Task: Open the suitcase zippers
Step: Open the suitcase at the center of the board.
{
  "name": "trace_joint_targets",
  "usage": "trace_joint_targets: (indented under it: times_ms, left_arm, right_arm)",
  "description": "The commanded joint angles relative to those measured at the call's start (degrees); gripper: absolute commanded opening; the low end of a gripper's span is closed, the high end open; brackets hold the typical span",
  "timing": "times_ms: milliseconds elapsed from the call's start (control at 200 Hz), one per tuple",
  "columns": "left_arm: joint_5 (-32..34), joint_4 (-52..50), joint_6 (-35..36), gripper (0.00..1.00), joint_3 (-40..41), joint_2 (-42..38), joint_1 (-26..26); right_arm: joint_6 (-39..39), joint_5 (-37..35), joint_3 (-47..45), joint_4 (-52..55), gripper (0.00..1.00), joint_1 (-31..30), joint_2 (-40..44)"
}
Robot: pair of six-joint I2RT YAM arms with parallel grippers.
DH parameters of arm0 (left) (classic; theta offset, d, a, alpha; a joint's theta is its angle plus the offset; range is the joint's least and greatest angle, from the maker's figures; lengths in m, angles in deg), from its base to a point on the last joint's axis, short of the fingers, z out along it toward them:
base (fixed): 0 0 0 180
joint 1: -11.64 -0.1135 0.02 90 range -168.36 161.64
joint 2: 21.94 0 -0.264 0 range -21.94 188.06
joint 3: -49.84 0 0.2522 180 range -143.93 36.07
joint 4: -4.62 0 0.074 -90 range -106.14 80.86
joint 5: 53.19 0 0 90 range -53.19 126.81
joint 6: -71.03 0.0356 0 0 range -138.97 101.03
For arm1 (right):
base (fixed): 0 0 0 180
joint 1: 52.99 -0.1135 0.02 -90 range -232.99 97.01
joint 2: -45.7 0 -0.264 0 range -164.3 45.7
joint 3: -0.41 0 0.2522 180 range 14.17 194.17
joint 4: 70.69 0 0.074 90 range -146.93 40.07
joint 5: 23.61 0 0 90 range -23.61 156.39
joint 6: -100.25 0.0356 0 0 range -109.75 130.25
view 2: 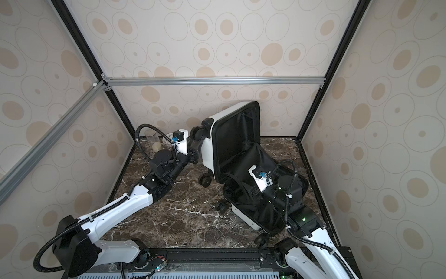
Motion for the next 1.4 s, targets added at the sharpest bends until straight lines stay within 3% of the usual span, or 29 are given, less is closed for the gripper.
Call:
trace_joint_targets:
  times_ms: [0, 155, 325, 430, 580, 740, 905, 1005, 1115, 1251, 1396]
  left_arm:
    - [5.5, 7.5, -0.9, 0.47, 1.2, -6.4, -0.3]
    - [2.5, 6.5, -0.8, 0.47, 7.9, -10.8, -0.3]
    - [1.9, 5.1, -3.6, 0.47, 15.4, -15.0, -0.3]
    - [1.6, 4.7, -4.6, 0.44, 18.2, -17.3, -0.3]
    - [-0.9, 4.1, -7.8, 0.37, 21.7, -20.5, -0.1]
    - [0.5, 0.6, -12.2, 0.31, 28.5, -27.7, 1.6]
    - [3.7, -5.4, -17.5, 0.33, 35.5, -36.5, 3.7]
    - [6.4, -12.1, -19.0, 0.4, 36.6, -41.5, 3.8]
    - [11.8, -22.2, -21.2, 0.57, 35.7, -46.9, 3.8]
    - [19.9, -33.0, -25.6, 0.69, 35.1, -54.9, 3.8]
    - [22.9, -34.9, -24.6, 0.68, 36.1, -61.2, 3.8]
  right_arm:
    - [6.9, -11.8, 2.0, 1.8, 0.69, 0.1, -0.4]
    - [13.1, -17.6, 3.0, 6.9, 0.71, 0.9, -2.1]
    - [24.6, -11.0, 4.3, 6.5, 0.71, 1.4, -8.0]
    - [35.7, -10.1, 7.2, 6.9, 0.7, 1.4, -16.0]
    - [42.9, -5.8, 11.9, 8.7, 0.71, 1.5, -28.8]
    - [43.8, -6.0, 13.4, 7.8, 0.75, 1.4, -35.3]
    - [42.1, -7.9, 13.8, 10.2, 0.75, 1.3, -40.5]
    - [41.7, -7.4, 13.3, 9.4, 0.74, 0.2, -43.5]
    - [40.7, -5.6, 13.8, 8.0, 0.72, -2.0, -45.9]
    - [38.2, -5.7, 14.7, 9.2, 0.58, -4.0, -48.1]
    - [32.2, -3.6, 14.6, 7.8, 0.37, -6.9, -49.5]
